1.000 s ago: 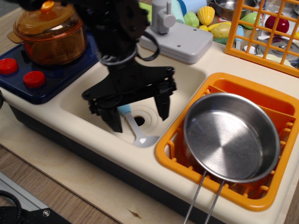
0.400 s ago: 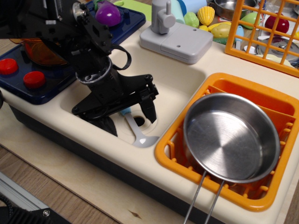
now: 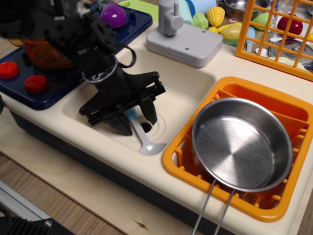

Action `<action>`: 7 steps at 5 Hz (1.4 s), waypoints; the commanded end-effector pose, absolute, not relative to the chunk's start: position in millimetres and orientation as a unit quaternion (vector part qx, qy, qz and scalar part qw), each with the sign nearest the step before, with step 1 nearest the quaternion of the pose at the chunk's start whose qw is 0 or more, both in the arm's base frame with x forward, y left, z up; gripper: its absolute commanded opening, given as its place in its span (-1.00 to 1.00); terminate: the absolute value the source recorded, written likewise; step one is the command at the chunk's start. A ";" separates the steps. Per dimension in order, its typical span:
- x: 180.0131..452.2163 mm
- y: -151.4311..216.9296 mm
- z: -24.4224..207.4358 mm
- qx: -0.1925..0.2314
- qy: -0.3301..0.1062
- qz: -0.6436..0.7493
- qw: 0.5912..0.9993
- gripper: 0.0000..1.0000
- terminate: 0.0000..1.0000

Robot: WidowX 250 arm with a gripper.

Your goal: Put spoon into pan

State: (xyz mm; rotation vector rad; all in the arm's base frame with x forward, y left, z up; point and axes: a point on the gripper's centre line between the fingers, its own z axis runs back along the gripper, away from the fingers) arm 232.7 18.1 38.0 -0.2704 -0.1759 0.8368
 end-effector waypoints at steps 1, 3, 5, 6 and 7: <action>234.6 4.5 30.0 -0.072 -0.022 0.346 0.935 -1.00 -1.00; 232.5 -14.9 59.7 -0.020 -0.025 0.363 0.931 -1.00 -1.00; 220.7 -8.5 112.8 0.053 -0.066 0.380 0.921 -1.00 -1.00; 219.4 -22.4 128.7 0.057 -0.089 0.401 0.910 -1.00 -1.00; 217.7 -46.5 141.8 0.083 -0.113 0.403 0.904 -1.00 -1.00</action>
